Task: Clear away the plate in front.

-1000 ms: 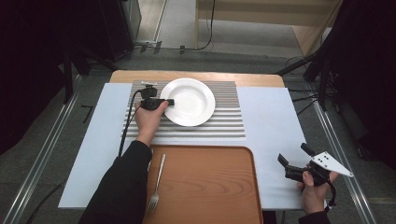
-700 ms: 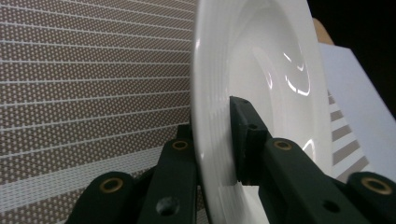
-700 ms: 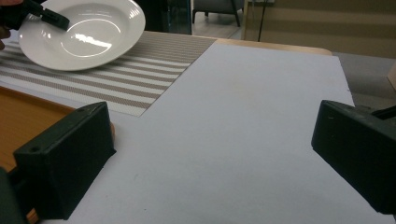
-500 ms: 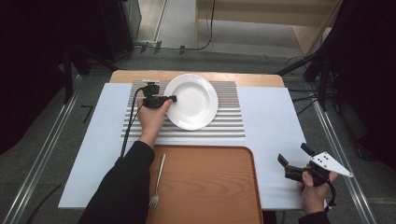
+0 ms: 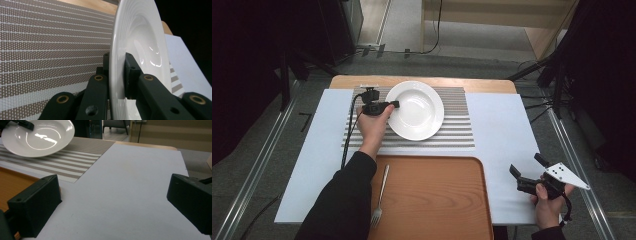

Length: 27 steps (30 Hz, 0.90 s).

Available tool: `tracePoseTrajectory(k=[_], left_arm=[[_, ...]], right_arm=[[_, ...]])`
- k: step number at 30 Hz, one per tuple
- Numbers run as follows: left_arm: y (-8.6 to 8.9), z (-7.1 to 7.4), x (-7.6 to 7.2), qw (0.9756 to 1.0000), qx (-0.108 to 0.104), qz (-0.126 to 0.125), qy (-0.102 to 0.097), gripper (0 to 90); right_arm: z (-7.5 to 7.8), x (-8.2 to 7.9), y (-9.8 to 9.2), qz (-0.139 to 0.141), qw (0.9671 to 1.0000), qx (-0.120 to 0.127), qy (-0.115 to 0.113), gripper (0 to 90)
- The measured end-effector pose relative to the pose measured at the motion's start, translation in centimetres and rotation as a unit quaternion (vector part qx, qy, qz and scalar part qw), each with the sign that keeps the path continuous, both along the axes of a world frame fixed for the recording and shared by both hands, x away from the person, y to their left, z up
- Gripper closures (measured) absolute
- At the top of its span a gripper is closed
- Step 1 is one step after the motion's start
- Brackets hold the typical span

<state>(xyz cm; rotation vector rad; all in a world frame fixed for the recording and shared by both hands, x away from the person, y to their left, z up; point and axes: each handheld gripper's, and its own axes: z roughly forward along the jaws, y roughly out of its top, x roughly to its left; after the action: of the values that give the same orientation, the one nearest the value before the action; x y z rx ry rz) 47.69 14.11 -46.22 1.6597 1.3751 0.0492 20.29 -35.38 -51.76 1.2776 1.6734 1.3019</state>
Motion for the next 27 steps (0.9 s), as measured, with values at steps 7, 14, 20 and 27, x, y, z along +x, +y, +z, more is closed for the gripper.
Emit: tracePoseTrajectory(k=[7, 14, 20, 27], left_arm=[[0.6, 1.1, -0.4, 0.9998, -0.019, 0.002, -0.004, 81.8], [0.8, 1.8, -1.0, 0.9995, -0.027, -0.009, -0.011, 81.8], [0.8, 2.0, -1.8, 0.9991, -0.036, -0.015, -0.015, 81.8], [0.8, 2.5, -2.9, 0.9985, -0.045, -0.024, -0.016, 81.8]], right_arm=[[0.0, 0.0, 0.0, 0.0, 1.0, 0.0, 0.0, 0.0], [0.0, 0.0, 0.0, 0.0, 1.0, -0.001, -0.001, 0.0], [0.0, 0.0, 0.0, -0.001, 1.0, -0.002, -0.001, 0.0], [0.0, 0.0, 0.0, 0.0, 1.0, -0.001, -0.002, 0.0]])
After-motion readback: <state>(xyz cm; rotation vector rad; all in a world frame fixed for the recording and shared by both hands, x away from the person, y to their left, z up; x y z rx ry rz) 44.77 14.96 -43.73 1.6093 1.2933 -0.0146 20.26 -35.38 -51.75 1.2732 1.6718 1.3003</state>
